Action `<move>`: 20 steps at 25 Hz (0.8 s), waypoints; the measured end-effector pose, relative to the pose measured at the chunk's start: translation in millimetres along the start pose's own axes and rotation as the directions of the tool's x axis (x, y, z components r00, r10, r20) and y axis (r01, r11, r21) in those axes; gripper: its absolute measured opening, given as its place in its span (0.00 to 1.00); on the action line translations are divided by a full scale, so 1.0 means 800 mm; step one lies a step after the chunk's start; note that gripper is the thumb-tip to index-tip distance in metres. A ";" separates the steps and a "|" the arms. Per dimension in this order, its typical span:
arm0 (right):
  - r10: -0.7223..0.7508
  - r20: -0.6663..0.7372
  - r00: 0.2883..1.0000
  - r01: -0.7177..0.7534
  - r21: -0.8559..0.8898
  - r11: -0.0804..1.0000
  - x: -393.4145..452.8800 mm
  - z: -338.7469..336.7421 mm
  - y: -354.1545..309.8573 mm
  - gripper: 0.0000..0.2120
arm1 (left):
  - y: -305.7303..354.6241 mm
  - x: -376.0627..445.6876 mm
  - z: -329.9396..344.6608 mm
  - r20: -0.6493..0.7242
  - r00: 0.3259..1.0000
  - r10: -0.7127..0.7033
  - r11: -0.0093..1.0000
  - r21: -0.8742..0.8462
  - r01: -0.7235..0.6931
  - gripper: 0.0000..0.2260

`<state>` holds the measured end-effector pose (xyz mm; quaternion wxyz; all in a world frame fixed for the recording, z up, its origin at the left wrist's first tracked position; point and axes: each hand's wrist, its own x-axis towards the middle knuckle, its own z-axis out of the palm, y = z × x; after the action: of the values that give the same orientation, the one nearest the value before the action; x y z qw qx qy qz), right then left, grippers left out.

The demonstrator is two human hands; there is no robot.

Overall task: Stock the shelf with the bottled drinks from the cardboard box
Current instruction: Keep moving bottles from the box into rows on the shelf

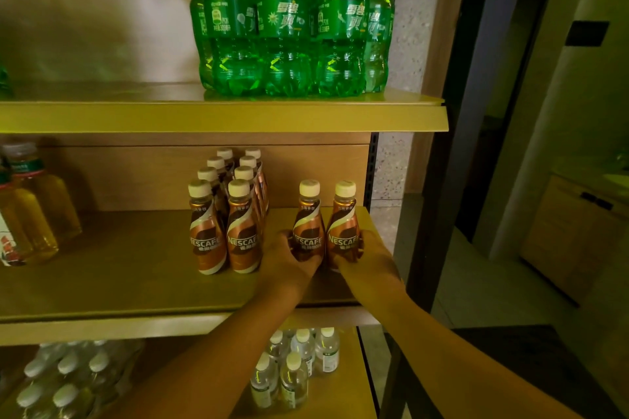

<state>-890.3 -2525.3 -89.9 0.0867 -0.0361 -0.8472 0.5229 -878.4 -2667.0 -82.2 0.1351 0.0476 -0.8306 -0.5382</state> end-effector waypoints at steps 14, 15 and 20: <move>-0.025 -0.072 0.997 0.023 -0.017 1.000 0.117 0.037 -0.011 0.20 | -0.011 0.128 0.043 -0.064 0.994 -0.083 0.997 -0.004 0.083 0.24; -0.032 -0.083 0.996 0.030 -0.028 0.999 0.127 0.041 -0.011 0.21 | -0.010 0.138 0.046 -0.063 0.993 -0.096 0.995 -0.010 0.095 0.24; -0.051 -0.131 0.990 0.047 -0.032 0.998 0.166 0.060 -0.007 0.23 | -0.027 0.185 0.064 -0.063 0.991 -0.116 0.991 -0.081 0.111 0.27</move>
<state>-1029.2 -2549.7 -91.5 0.1544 -0.0510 -0.8479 0.5047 -1035.4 -2664.3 -95.6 0.1340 0.1075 -0.7999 -0.5750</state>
